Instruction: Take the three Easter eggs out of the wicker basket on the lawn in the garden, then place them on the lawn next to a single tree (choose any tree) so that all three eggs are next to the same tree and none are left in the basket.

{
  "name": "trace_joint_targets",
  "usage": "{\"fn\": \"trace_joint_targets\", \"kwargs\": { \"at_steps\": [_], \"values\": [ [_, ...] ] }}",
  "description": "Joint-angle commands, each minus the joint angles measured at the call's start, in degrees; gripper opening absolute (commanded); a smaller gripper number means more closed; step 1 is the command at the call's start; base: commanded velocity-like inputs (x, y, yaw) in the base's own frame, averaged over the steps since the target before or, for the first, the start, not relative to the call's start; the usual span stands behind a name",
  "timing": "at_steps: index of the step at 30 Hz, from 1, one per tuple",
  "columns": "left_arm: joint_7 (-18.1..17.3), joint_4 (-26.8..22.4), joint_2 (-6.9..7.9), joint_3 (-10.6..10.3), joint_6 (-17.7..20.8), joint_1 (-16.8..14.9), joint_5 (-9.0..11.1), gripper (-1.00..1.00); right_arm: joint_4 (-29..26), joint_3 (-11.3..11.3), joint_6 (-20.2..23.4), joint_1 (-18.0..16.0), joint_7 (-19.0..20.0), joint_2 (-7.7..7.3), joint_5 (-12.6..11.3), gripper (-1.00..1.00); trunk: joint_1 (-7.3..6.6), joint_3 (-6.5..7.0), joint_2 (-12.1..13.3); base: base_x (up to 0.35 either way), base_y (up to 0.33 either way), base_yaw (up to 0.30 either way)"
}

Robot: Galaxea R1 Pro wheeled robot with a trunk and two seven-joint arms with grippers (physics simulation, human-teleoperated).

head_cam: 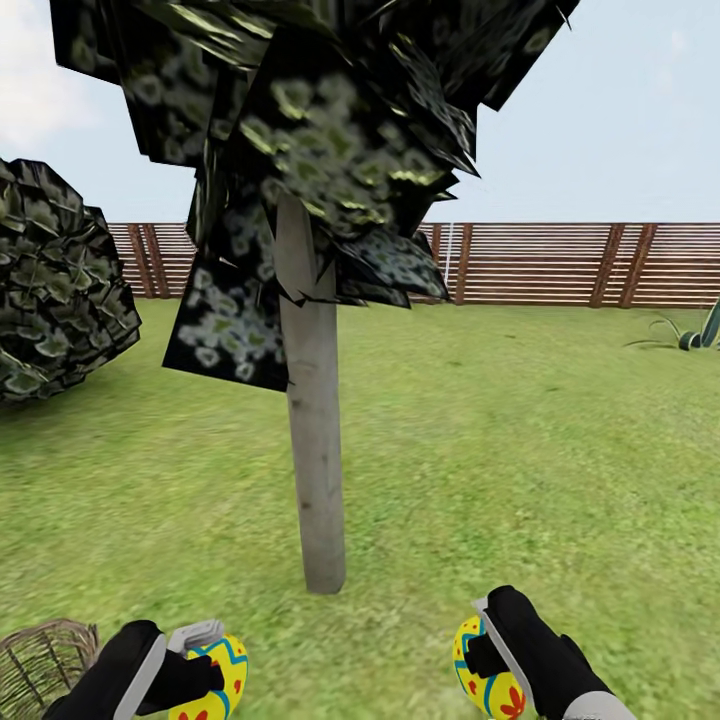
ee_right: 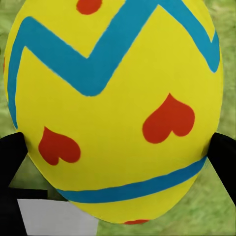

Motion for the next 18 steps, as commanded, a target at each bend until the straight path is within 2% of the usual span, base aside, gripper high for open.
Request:
{"fn": "trace_joint_targets", "kwargs": {
  "at_steps": [1,18],
  "values": [
    [-0.35,-0.04,-0.04,0.11,0.26,-0.03,-0.22,-1.0,-0.07,-0.05,0.26,-0.05,-0.05,-0.02,0.17,-1.0,0.22,-0.25,-0.45,0.0,0.0,0.0],
    [-0.35,-0.03,-0.15,0.1,0.26,-0.03,-0.19,-1.0,-0.59,-0.25,0.35,-0.01,-0.05,0.04,0.46,-1.0,3.96,-3.3,-7.27,0.0,0.0,0.0]
  ]
}}
